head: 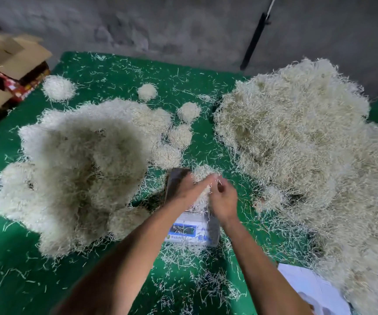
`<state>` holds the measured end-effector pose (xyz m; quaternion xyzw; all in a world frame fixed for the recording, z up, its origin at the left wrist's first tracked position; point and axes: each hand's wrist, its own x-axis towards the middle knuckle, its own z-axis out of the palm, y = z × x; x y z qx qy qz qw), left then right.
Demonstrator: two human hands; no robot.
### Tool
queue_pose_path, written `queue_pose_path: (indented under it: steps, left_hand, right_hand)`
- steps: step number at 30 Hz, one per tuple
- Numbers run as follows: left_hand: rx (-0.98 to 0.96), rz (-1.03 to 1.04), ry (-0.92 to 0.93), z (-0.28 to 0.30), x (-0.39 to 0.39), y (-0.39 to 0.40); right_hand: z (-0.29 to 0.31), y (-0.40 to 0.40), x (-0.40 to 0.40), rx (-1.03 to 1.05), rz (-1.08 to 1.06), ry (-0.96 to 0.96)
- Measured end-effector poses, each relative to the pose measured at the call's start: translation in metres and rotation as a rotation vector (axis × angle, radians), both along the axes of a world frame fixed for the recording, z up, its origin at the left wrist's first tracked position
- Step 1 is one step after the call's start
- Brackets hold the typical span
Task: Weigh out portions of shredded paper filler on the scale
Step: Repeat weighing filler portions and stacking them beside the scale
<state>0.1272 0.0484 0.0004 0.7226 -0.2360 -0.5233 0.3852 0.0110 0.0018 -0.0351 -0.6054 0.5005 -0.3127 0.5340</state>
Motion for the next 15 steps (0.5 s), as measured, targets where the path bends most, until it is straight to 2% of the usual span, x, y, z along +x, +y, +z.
queue_pose_path:
  steps: [3, 6, 8, 10, 11, 13, 14, 15]
  left_hand:
    - [0.010, 0.158, 0.317, 0.003, -0.003, -0.016]
    - [-0.023, 0.284, 0.514, 0.006, -0.020, -0.025]
    - [-0.064, 0.221, 0.476, 0.004, -0.028, -0.019]
    - [-0.104, 0.145, 0.426, 0.000, -0.038, -0.021]
    - [-0.137, 0.066, 0.327, 0.005, -0.041, -0.022]
    - [-0.062, -0.062, 0.199, 0.022, -0.045, -0.022]
    - [-0.022, -0.023, 0.176, 0.020, -0.050, -0.018]
    - [0.014, 0.035, 0.277, 0.016, -0.055, -0.017]
  right_hand:
    - [0.002, -0.010, -0.005, -0.043, -0.185, -0.156]
    - [0.002, -0.022, -0.017, -0.073, -0.157, -0.059]
    - [-0.003, -0.025, -0.020, -0.093, -0.108, 0.018]
    - [-0.008, -0.040, -0.040, -0.046, -0.168, 0.014]
    - [-0.012, -0.050, -0.052, -0.003, -0.208, 0.011]
    - [-0.015, -0.067, -0.073, 0.084, -0.245, 0.034]
    - [-0.015, -0.070, -0.081, 0.103, -0.245, 0.050]
    - [-0.013, -0.074, -0.086, 0.111, -0.256, 0.051]
